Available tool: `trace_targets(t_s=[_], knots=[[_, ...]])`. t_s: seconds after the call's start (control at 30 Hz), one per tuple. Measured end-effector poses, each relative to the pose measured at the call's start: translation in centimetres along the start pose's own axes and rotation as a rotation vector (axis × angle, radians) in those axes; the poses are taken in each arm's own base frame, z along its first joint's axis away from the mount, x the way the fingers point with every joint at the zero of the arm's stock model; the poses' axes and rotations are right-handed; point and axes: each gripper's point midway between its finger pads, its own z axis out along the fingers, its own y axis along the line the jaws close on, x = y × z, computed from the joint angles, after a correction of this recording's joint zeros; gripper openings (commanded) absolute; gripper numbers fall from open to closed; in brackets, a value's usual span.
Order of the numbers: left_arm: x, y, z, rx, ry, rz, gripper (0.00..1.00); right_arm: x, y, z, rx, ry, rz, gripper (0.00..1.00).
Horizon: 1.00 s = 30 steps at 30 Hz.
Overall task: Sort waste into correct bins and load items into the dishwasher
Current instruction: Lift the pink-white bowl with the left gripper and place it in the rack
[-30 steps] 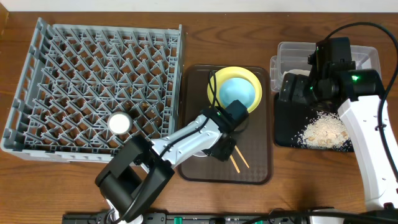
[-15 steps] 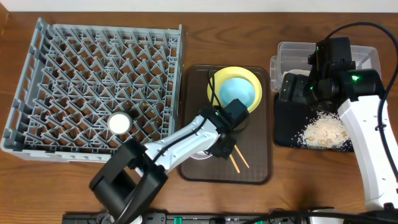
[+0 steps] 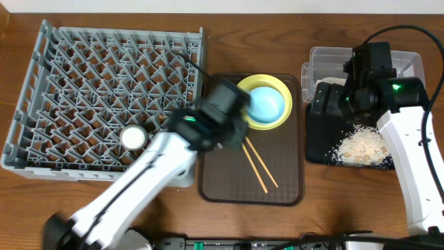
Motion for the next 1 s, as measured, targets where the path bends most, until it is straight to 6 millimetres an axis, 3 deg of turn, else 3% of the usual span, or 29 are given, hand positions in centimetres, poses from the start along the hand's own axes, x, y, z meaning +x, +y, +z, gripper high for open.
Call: trace_targets(t_s=[0.17,0.3,0.4,0.8,1.0], knots=[[-5.5,3.5,-7.0,0.073,-0.230,-0.050,0.08,0.0,0.0,0.0,0.000,0.000,0.000,0.99],[-6.2,6.7,-8.0,0.162,-0.248,-0.112,0.08,0.1,0.0,0.0,0.001,0.003,0.000,0.99],[-6.5,9.4,-8.0,0.244,-0.247,-0.183,0.07,0.1,0.0,0.0,0.002,0.005,0.000,0.99],[-6.5,16.3,-6.0,0.660,-0.215,-0.479,0.08,0.2,-0.1,0.0,0.004,0.010,0.001,0.99],[-6.0,18.6,-4.4,0.821,-0.196,-0.607,0.08,0.2,-0.1,0.0,0.004,0.010,0.001,0.99]])
